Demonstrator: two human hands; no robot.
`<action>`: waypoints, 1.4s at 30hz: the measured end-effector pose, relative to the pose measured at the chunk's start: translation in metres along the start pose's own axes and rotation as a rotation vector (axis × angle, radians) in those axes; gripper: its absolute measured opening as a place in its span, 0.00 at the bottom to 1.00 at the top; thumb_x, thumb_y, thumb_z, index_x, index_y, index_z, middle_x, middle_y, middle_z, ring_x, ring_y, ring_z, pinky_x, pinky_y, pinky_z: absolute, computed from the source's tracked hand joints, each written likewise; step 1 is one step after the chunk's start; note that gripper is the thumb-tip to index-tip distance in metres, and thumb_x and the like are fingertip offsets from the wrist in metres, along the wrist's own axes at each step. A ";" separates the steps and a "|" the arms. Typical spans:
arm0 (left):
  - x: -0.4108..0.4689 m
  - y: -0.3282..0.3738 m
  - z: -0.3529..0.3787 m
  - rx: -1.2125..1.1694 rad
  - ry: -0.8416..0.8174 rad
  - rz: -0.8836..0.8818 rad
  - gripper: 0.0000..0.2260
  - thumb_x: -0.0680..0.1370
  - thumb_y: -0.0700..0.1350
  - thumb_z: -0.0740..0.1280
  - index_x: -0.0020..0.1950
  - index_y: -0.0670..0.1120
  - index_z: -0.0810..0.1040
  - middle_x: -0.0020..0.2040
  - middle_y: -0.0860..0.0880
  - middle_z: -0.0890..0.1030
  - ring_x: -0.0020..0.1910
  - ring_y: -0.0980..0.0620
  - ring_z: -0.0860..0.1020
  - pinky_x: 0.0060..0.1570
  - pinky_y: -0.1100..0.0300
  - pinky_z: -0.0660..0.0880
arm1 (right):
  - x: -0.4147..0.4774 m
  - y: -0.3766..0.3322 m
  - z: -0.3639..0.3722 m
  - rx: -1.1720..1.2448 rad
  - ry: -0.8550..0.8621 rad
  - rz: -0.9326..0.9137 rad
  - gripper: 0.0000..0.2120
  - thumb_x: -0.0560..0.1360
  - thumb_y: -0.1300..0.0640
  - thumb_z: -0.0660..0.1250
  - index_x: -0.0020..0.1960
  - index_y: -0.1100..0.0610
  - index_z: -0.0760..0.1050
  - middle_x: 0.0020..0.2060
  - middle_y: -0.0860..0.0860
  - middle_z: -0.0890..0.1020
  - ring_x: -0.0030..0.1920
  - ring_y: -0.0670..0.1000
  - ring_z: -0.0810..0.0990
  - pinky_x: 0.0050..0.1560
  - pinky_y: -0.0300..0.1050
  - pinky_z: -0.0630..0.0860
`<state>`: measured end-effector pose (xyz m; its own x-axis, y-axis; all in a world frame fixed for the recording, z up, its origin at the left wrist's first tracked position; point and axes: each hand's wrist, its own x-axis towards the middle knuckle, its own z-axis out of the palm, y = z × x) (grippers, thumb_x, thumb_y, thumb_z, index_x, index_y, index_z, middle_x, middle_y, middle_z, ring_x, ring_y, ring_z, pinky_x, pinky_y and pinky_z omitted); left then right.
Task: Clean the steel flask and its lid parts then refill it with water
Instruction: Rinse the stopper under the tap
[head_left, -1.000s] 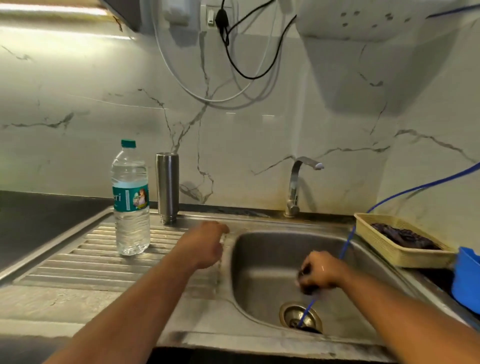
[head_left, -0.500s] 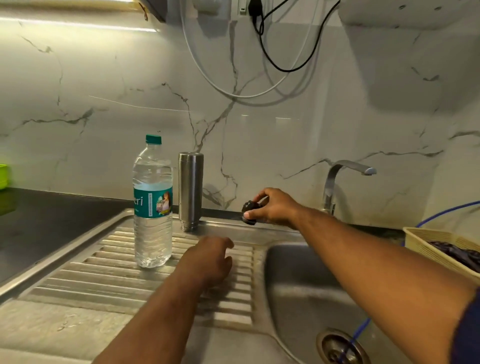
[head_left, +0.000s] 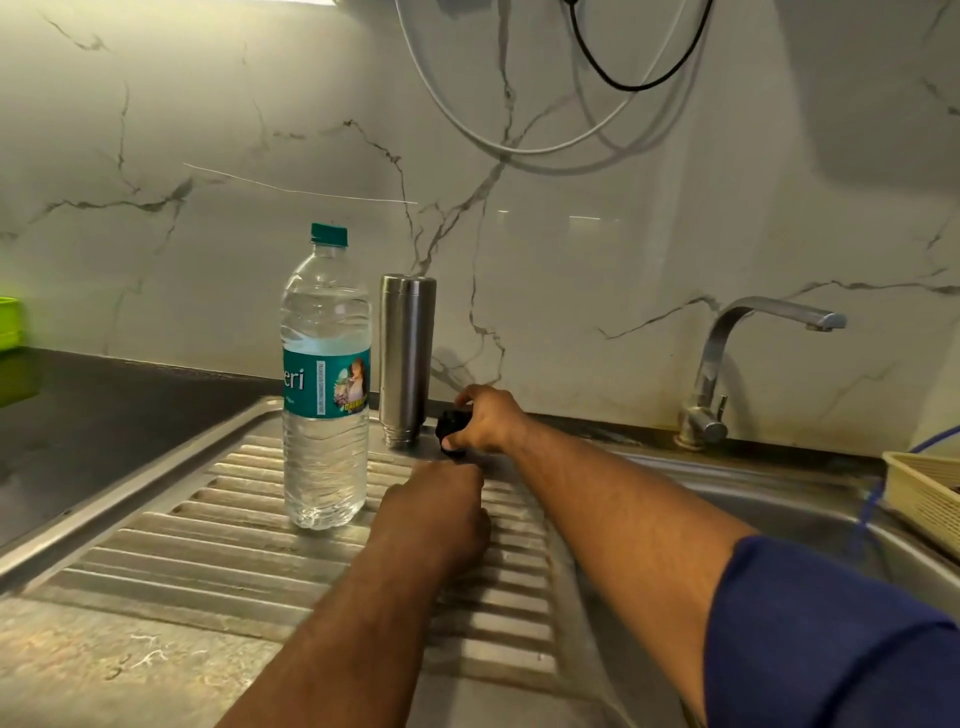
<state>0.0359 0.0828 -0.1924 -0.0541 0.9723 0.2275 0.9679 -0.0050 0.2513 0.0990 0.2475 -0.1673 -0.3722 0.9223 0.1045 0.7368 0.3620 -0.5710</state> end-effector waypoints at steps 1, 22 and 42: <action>0.000 0.000 0.000 -0.001 0.000 0.002 0.17 0.82 0.49 0.64 0.70 0.51 0.73 0.68 0.49 0.76 0.66 0.48 0.74 0.65 0.48 0.74 | -0.001 0.001 0.002 -0.011 -0.007 0.001 0.37 0.69 0.55 0.82 0.73 0.55 0.70 0.68 0.55 0.77 0.67 0.57 0.77 0.66 0.47 0.74; -0.024 0.058 0.000 -0.125 0.128 0.267 0.19 0.80 0.48 0.68 0.71 0.53 0.75 0.64 0.53 0.81 0.65 0.50 0.78 0.66 0.52 0.75 | -0.226 0.107 -0.207 -0.381 0.004 -0.175 0.24 0.76 0.49 0.74 0.69 0.52 0.75 0.61 0.50 0.82 0.53 0.46 0.79 0.54 0.40 0.75; 0.012 0.198 0.070 -0.045 -0.310 0.299 0.23 0.80 0.53 0.69 0.74 0.52 0.73 0.70 0.50 0.77 0.68 0.50 0.75 0.70 0.50 0.72 | -0.241 0.217 -0.119 -0.440 -0.807 0.310 0.23 0.76 0.54 0.76 0.68 0.61 0.76 0.46 0.53 0.82 0.48 0.55 0.81 0.32 0.38 0.77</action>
<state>0.2441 0.1102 -0.2055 0.3099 0.9508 0.0045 0.9177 -0.3003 0.2601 0.4159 0.1200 -0.2196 -0.2801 0.6744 -0.6832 0.9518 0.2880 -0.1060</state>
